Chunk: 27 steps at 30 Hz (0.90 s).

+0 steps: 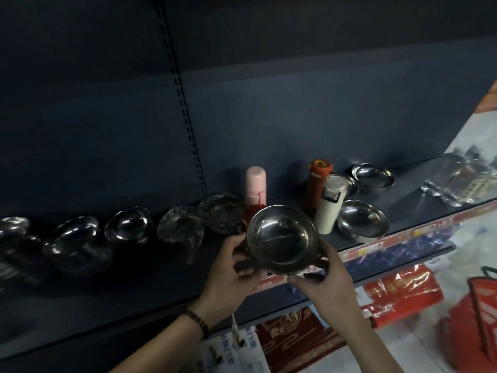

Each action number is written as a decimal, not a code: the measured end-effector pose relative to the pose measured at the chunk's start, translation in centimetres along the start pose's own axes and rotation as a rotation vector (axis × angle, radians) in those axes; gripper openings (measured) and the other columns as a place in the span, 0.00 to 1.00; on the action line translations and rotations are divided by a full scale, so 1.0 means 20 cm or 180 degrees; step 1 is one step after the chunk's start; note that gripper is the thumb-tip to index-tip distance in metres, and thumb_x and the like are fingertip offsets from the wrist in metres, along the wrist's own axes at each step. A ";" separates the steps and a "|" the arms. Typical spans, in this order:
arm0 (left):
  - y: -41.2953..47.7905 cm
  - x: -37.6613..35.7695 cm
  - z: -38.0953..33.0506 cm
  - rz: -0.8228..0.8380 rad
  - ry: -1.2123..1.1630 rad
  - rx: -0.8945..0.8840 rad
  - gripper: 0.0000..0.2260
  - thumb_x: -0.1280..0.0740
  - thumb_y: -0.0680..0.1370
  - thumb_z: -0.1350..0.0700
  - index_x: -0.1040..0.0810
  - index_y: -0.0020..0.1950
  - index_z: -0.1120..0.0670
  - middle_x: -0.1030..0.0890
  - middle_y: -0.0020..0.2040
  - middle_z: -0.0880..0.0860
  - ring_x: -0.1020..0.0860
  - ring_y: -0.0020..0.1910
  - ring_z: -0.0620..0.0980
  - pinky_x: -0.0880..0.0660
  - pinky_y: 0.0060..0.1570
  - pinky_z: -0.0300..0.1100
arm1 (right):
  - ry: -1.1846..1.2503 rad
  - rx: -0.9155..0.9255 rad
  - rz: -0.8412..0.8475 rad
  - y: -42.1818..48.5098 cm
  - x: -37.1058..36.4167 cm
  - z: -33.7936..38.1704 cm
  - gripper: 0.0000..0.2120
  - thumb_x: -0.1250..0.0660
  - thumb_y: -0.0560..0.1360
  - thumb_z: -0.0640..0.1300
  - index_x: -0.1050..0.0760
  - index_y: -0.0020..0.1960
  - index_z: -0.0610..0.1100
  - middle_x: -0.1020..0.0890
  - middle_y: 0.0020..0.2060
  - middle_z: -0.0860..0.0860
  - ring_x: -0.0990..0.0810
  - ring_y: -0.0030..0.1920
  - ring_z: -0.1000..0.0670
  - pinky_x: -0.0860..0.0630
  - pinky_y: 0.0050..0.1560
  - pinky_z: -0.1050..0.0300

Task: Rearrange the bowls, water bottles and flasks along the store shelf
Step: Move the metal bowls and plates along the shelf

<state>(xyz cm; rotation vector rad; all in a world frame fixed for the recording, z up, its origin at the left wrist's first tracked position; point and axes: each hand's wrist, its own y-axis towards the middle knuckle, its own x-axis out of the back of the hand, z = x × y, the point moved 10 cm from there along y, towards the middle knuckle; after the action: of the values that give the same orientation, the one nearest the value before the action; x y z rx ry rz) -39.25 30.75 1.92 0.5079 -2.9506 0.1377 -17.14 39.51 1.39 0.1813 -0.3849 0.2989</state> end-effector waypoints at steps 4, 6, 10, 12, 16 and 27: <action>-0.13 0.41 -0.04 -0.0396 -0.0035 -0.0223 0.35 0.18 0.72 0.67 0.27 0.73 0.45 0.18 0.64 0.41 0.18 0.65 0.47 0.17 0.60 0.45 | 0.0010 0.0116 0.0169 -0.04 -0.28 0.28 0.41 0.14 0.65 0.54 0.30 0.73 0.63 0.18 0.62 0.63 0.19 0.63 0.61 0.21 0.64 0.54; -0.21 0.63 -0.07 -0.0566 -0.0035 -0.0328 0.36 0.18 0.72 0.66 0.27 0.73 0.44 0.18 0.66 0.40 0.17 0.65 0.47 0.17 0.59 0.45 | 0.0145 0.0205 0.0299 -0.06 -0.46 0.42 0.39 0.14 0.66 0.51 0.29 0.71 0.64 0.17 0.60 0.63 0.17 0.59 0.62 0.19 0.62 0.54; -0.38 1.10 -0.10 -0.0877 0.0042 -0.0423 0.36 0.18 0.72 0.65 0.29 0.74 0.43 0.19 0.66 0.38 0.17 0.64 0.44 0.17 0.60 0.43 | 0.0271 0.0519 0.0625 -0.09 -0.88 0.73 0.41 0.14 0.68 0.46 0.32 0.73 0.63 0.18 0.59 0.66 0.18 0.58 0.66 0.20 0.56 0.68; -0.47 1.35 -0.09 -0.1064 0.0129 -0.0446 0.37 0.18 0.73 0.64 0.29 0.75 0.43 0.18 0.67 0.40 0.17 0.64 0.45 0.16 0.61 0.49 | 0.0313 0.0600 0.0854 -0.10 -1.11 0.86 0.42 0.14 0.67 0.49 0.32 0.74 0.64 0.17 0.62 0.63 0.17 0.61 0.60 0.18 0.60 0.57; -0.65 1.83 -0.05 -0.1402 0.0248 -0.0508 0.34 0.19 0.74 0.66 0.28 0.74 0.45 0.16 0.65 0.47 0.15 0.62 0.49 0.16 0.60 0.57 | 0.0325 0.0733 0.1269 -0.14 -1.58 1.10 0.43 0.14 0.68 0.48 0.31 0.76 0.62 0.16 0.61 0.64 0.17 0.61 0.62 0.18 0.62 0.58; -0.79 2.90 0.08 -0.2082 0.0913 -0.0767 0.29 0.19 0.75 0.62 0.23 0.73 0.50 0.15 0.62 0.49 0.15 0.59 0.48 0.16 0.56 0.49 | 0.0041 0.1072 0.1837 -0.07 -2.67 1.62 0.35 0.14 0.68 0.50 0.26 0.69 0.56 0.16 0.58 0.62 0.18 0.57 0.65 0.22 0.58 0.66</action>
<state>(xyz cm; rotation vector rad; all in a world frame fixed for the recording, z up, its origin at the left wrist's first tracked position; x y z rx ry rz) -88.17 -3.10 10.58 1.2481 -2.3390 -0.1981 -74.95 17.29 9.71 0.3982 -0.3670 0.9354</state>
